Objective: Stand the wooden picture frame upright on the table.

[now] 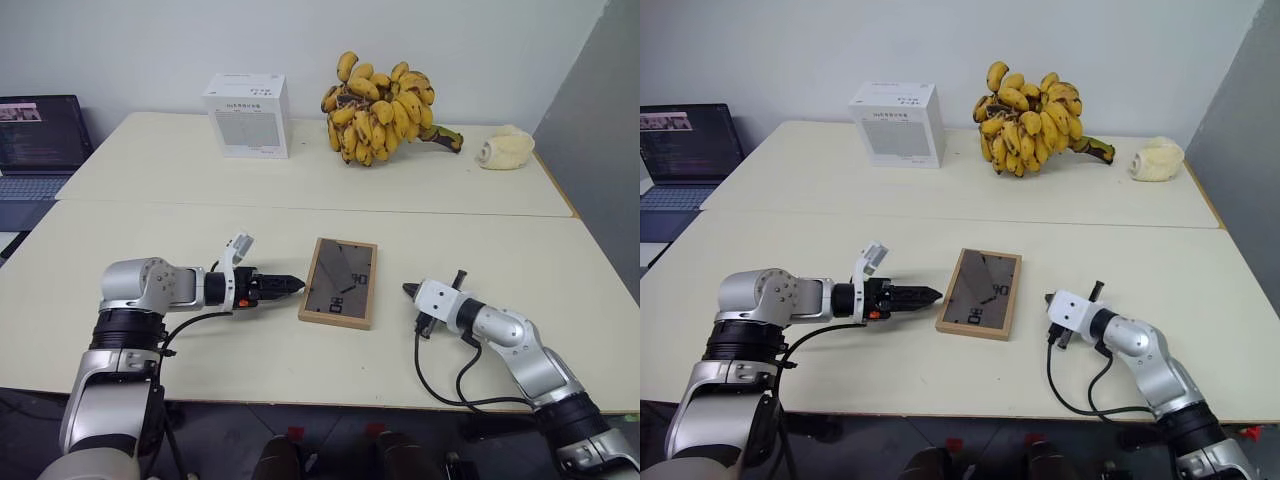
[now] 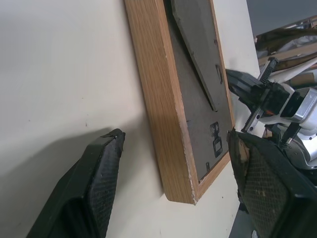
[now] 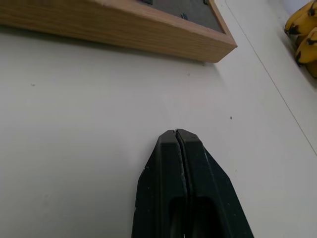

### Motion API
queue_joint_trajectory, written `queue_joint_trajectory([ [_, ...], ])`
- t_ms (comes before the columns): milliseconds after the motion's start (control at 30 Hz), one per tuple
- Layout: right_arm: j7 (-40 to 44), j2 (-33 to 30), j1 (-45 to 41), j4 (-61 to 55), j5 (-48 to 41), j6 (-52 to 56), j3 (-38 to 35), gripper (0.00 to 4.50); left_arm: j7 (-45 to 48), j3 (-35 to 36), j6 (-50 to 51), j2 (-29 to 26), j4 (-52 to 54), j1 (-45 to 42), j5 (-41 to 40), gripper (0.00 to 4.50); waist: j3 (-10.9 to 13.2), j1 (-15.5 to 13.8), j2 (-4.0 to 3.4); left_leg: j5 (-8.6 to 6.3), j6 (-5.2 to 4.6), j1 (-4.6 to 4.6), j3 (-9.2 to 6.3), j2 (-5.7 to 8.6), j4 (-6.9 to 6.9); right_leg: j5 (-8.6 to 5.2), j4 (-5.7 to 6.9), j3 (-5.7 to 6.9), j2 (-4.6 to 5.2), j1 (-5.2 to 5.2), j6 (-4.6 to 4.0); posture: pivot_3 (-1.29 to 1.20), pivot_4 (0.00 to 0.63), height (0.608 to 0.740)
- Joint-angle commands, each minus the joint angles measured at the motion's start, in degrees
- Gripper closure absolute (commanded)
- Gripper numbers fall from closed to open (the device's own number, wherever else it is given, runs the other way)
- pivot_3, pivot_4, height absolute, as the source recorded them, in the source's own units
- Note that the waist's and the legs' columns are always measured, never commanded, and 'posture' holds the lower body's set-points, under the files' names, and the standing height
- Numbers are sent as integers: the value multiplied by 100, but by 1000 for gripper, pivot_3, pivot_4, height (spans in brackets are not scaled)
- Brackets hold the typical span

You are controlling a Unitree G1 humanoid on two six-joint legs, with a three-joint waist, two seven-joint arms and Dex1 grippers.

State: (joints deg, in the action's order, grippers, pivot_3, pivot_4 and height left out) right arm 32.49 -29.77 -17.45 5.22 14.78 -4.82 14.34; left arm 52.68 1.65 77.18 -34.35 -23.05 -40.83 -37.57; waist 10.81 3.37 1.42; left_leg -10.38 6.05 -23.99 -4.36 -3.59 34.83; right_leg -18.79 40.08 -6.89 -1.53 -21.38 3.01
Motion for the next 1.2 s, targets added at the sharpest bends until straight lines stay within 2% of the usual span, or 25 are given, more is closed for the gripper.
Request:
queue_joint_trajectory([
  [33,-123,142,-123,20,140,-79,105,4500,119,-137,9,53,-58,-37,23,1002,0,-1,0,0,0,0,0,0,0,0,0,0,0,0,0,0,150,740],
  [700,-458,1189,-755,286,402,400,410,4500,116,-86,80,490,-277,-151,-33,1002,-1,-25,-1,0,1,2,-3,4,2,3,-1,2,3,6,-4,0,150,740],
  [1033,-368,991,-759,335,391,400,347,4500,-123,182,286,579,10,9,-99,1002,-1,-23,-1,0,1,1,-4,3,1,3,-1,3,3,5,-5,0,150,740],
  [1200,-164,565,-537,93,340,357,245,4500,-444,447,605,376,485,375,-151,1002,-1,-5,-1,0,1,2,-4,3,0,2,-1,3,4,5,-2,0,150,740],
])
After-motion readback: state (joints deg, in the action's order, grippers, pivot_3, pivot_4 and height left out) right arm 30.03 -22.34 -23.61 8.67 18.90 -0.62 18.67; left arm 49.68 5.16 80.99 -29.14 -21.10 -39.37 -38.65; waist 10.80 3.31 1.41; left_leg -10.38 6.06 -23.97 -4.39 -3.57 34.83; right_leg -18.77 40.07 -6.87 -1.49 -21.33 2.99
